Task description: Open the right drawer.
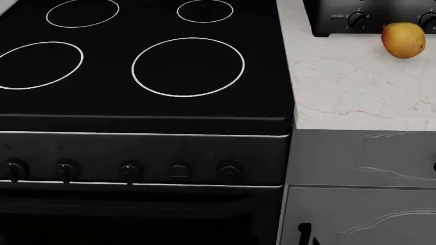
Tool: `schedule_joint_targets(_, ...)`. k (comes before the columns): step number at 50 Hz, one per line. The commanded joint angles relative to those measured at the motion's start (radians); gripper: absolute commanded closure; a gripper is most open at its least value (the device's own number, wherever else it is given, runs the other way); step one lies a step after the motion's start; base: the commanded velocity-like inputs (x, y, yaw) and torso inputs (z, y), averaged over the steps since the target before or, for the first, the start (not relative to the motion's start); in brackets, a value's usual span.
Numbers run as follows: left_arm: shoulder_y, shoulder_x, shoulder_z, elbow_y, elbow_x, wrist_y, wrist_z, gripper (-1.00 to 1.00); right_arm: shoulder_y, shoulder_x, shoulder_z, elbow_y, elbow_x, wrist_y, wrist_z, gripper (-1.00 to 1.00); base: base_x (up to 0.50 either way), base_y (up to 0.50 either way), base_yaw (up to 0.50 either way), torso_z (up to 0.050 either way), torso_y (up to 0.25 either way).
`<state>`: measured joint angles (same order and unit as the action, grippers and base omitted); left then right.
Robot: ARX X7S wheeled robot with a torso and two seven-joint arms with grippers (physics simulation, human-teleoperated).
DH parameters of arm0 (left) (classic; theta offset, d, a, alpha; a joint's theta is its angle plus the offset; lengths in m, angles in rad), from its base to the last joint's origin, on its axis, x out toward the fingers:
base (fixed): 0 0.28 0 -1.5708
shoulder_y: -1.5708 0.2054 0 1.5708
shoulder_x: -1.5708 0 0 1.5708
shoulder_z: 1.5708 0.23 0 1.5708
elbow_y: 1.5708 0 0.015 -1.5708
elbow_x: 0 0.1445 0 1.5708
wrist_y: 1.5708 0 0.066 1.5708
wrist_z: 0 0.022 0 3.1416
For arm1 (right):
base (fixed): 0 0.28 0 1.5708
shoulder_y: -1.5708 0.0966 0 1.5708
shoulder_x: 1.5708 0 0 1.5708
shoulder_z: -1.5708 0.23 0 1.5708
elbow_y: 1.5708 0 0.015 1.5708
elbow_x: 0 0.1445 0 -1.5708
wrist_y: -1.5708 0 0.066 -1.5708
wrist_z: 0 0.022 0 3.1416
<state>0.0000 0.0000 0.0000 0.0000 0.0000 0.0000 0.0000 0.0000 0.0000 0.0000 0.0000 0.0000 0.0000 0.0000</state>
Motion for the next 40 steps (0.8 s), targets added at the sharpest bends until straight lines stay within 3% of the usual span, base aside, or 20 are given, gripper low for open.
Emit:
schedule_joint_targets(1,-0.001,-0.028,0.032,0.000,-0.028,0.000,-0.032,-1.00,0.000,0.009,-0.013,0.000,0.000,0.000,0.013,-1.00,0.00,0.00,0.00,0.000,0.000)
schedule_joint_targets(19,0.001,-0.062,0.069,0.009,-0.071,0.009,-0.067,-1.00,0.002,0.056,-0.070,0.001,0.050,-0.001,0.068,-1.00,0.00,0.00,0.00,0.000,0.000)
schedule_joint_targets(40,-0.001,-0.087,0.097,0.012,-0.097,0.006,-0.101,-1.00,0.003,0.083,-0.100,-0.002,0.081,-0.008,0.098,-1.00,0.00,-0.32,0.00,0.000,0.000)
